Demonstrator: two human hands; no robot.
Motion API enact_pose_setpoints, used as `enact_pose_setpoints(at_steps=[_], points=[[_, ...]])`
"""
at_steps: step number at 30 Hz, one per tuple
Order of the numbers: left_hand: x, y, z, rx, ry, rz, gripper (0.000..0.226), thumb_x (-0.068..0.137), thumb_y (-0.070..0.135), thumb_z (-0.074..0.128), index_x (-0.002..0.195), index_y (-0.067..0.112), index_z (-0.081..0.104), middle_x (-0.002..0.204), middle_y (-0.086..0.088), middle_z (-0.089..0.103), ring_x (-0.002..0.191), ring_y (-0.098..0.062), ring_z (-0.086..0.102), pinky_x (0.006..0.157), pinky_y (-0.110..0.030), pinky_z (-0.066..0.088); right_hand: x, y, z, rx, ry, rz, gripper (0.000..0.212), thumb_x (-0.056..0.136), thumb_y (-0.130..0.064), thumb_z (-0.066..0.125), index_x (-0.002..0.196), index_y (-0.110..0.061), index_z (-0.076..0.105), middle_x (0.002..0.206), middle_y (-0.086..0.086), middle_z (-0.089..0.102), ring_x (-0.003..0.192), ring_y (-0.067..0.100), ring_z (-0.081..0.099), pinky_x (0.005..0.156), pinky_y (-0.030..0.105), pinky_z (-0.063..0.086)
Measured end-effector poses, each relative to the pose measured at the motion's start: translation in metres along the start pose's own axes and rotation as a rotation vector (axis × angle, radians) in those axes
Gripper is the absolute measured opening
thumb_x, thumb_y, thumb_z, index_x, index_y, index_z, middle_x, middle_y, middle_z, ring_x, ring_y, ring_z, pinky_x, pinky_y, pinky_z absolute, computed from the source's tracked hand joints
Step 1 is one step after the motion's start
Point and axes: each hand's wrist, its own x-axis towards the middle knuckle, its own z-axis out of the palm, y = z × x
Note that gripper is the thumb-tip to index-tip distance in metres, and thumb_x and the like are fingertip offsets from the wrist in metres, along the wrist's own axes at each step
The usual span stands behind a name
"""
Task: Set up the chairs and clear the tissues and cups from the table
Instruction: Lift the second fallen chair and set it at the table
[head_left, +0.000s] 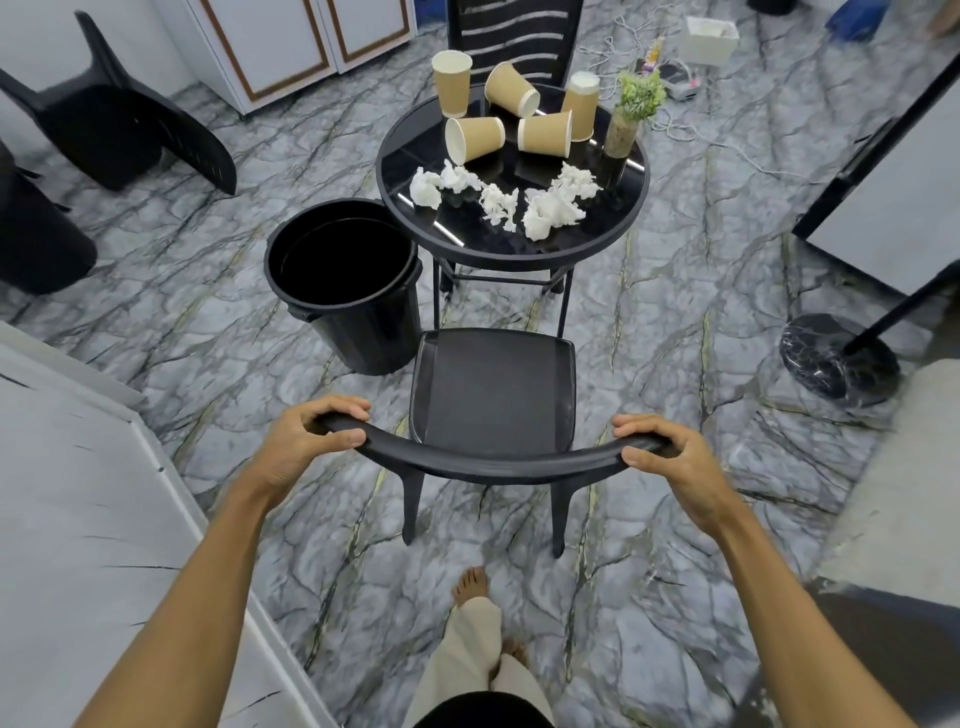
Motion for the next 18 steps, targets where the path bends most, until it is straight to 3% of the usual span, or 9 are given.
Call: enact_pose_setpoints(at_steps=[3,7,9,11,18], points=[[-0.006,0.005,0.003,0.051,0.002,0.005,0.045,0.059,0.042,0.081,0.093,0.014,0.074,0.121,0.002,0.068,0.114,-0.015,0.063,0.082,-0.024,0.054,-0.004,-0.004,0.002,-0.05,-0.006,0.009,0.033,0.069,-0.027,0.085,0.095,-0.011,0.074,0.121,0.0,0.067,0.113,0.021,0.062,0.083,0.025,0.053],[-0.013,0.013,0.003,0.187,-0.009,-0.015,0.043,0.066,0.049,0.077,0.101,0.024,0.075,0.132,0.011,0.061,0.123,-0.006,0.055,0.105,-0.042,0.045,-0.011,-0.016,0.007,-0.248,0.002,-0.007,0.043,0.064,-0.055,0.08,0.096,-0.027,0.075,0.127,-0.01,0.062,0.117,0.008,0.058,0.096,0.03,0.045],[-0.015,0.017,0.003,0.282,-0.022,-0.015,0.033,0.076,0.045,0.076,0.105,0.03,0.074,0.136,0.016,0.056,0.129,-0.002,0.048,0.11,-0.042,0.038,-0.015,-0.024,0.011,-0.374,0.022,-0.046,0.02,0.078,-0.038,0.076,0.096,-0.03,0.074,0.124,-0.012,0.062,0.117,0.005,0.055,0.1,0.031,0.042],[-0.018,0.022,0.003,0.368,-0.015,-0.017,0.024,0.084,0.041,0.073,0.107,0.034,0.073,0.138,0.019,0.053,0.133,-0.001,0.043,0.113,-0.039,0.032,-0.015,-0.032,0.019,-0.511,0.035,-0.093,0.012,0.087,-0.025,0.07,0.098,-0.029,0.073,0.118,-0.014,0.063,0.114,0.004,0.056,0.099,0.029,0.042],[-0.023,0.041,-0.002,0.6,-0.052,0.023,0.033,0.091,0.046,0.061,0.123,0.039,0.064,0.147,0.016,0.046,0.134,0.0,0.036,0.112,-0.033,0.027,0.006,-0.057,0.074,-0.869,-0.147,-0.219,0.03,0.091,-0.039,0.061,0.12,-0.029,0.063,0.136,-0.002,0.056,0.13,0.016,0.046,0.111,0.038,0.033]])
